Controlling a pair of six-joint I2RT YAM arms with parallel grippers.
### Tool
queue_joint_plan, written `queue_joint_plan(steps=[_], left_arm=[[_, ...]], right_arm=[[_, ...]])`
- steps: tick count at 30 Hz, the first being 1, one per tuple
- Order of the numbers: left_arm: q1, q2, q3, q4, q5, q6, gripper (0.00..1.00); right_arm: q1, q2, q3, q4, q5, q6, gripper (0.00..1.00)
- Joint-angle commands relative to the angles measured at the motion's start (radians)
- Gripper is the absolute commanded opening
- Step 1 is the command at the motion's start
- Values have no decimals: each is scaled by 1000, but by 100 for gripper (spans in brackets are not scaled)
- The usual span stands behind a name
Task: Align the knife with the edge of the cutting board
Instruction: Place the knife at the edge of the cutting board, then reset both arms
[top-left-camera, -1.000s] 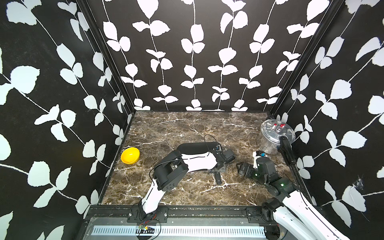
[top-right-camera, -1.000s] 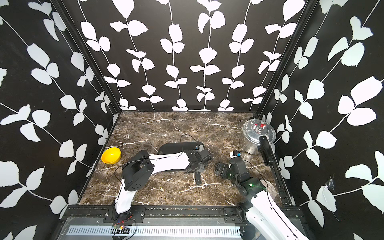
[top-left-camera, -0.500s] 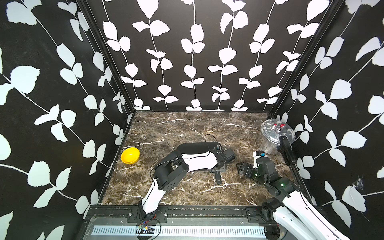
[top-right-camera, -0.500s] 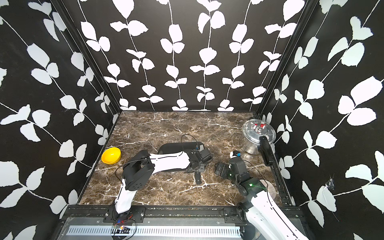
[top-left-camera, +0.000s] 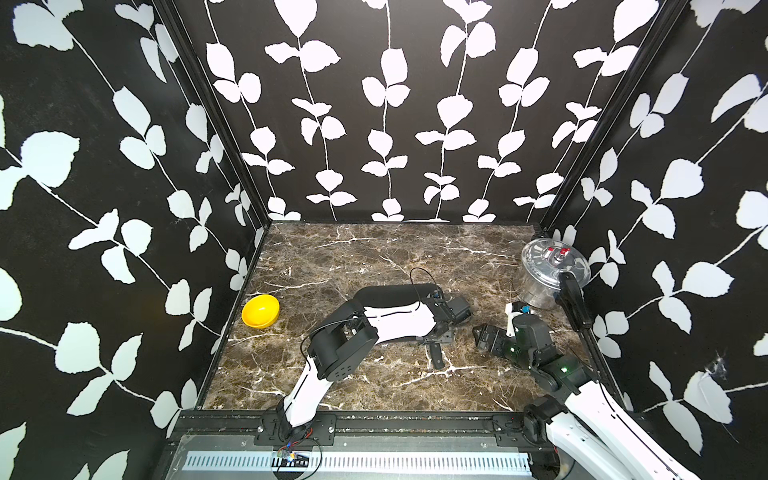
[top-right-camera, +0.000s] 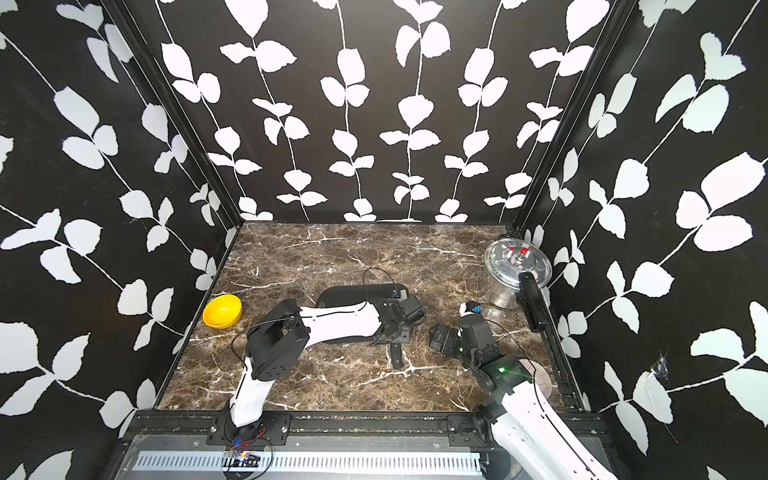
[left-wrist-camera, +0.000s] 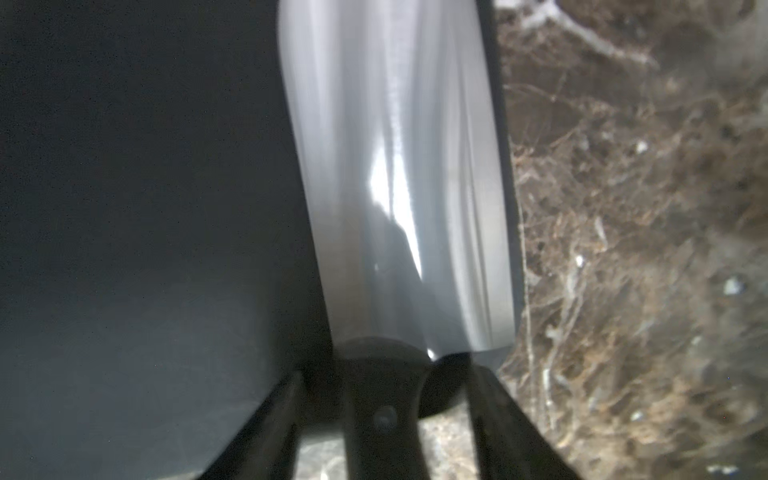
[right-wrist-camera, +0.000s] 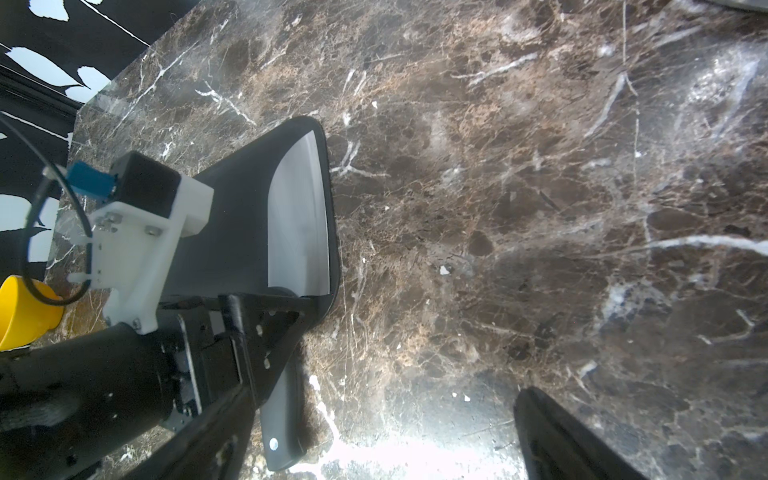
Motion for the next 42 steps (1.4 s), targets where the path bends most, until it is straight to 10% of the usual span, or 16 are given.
queue_joint_plan(steps=[1,12,24,42], left_arm=[[20,-97,13,-76,-30,10,85],[177,-508,-149,-110,-190,143,98],[688,-996,-686,176,-337,488,98],[923,-707,-957,937,-354,907,99]], right_arm=[[-6,3,15,28,7,6,100],[-7,99,91,57,249,-48,98],[-19,247,44,481,630,-418,100],[-236,673,-45,1094,606,-608,100]])
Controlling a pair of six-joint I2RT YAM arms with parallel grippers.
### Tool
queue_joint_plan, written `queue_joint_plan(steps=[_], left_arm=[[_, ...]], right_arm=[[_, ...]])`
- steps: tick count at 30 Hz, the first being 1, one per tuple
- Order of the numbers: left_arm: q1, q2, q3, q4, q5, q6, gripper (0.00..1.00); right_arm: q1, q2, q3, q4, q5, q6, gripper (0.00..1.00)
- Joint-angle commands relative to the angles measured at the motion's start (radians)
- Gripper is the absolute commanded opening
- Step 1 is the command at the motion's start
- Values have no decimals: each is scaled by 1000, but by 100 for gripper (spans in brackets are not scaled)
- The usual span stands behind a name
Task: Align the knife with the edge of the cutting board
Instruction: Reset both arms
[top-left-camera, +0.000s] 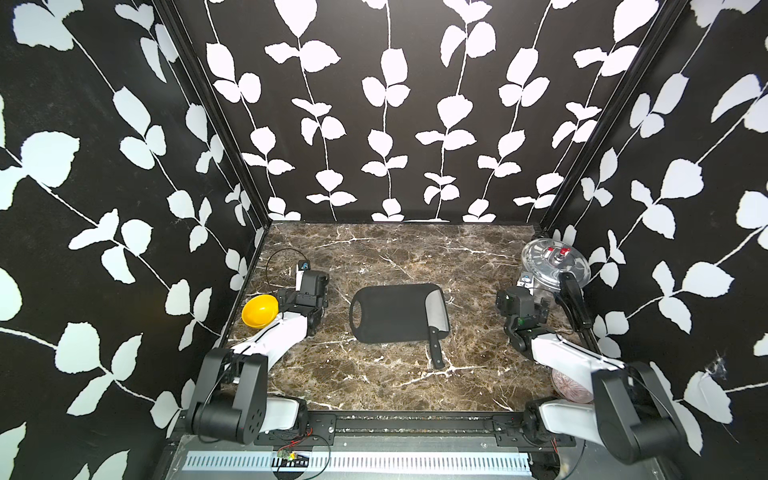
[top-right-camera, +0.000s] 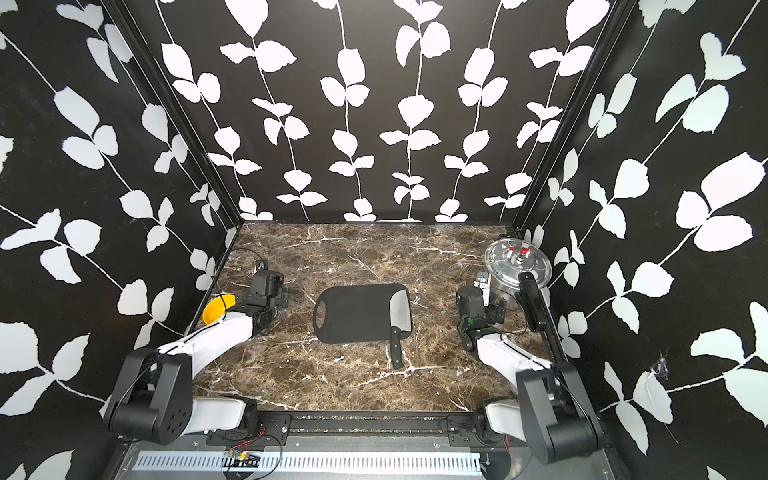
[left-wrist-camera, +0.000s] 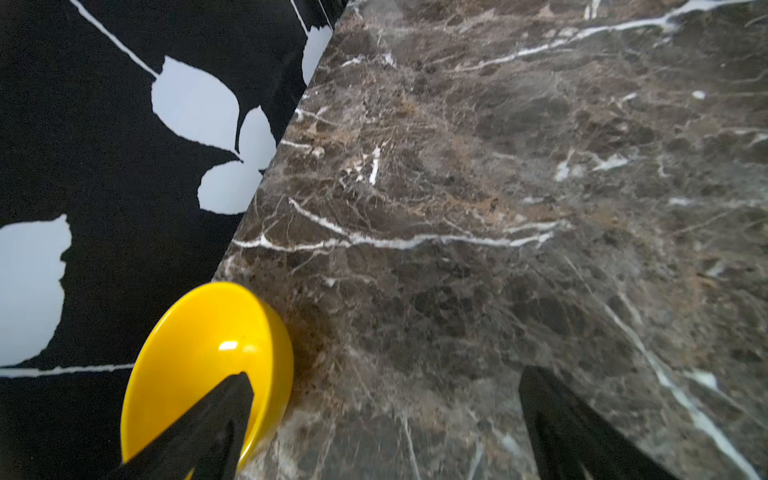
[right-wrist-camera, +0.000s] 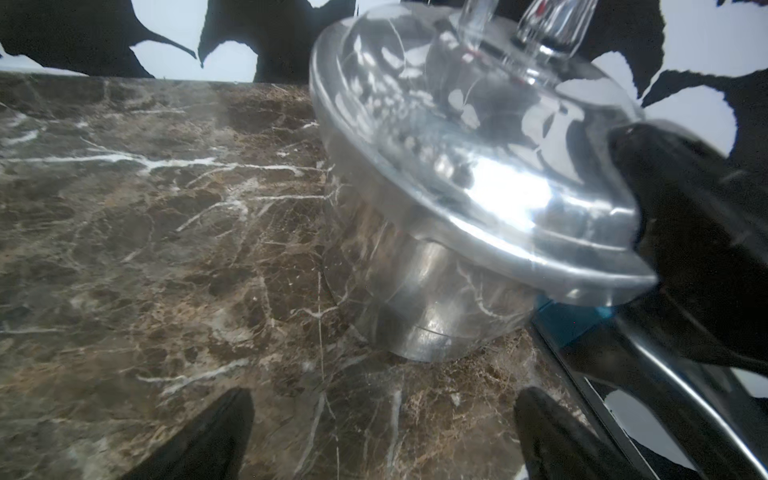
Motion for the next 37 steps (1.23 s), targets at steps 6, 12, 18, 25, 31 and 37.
queue_joint_plan(steps=[6,12,18,25,31,37], left_arm=[[40,68,-138,499,97,188,98],[78,160,-191,746,257,226,99],[106,198,-241,849,414,240,98],[109,210,-251,892,387,234,99],[109,213,-255,905,396,242,98],[110,214,-248,892,417,245,98]], right_arm=[[-41,99,-42,453,-176,-147,100],[-86,275,-121,787,-300,-168,100],[-95,257,-96,697,-400,-184,100],[-105,261,-91,698,-417,-178,99],[-106,262,-92,701,-415,-178,99],[-105,262,-92,700,-415,-178,100]])
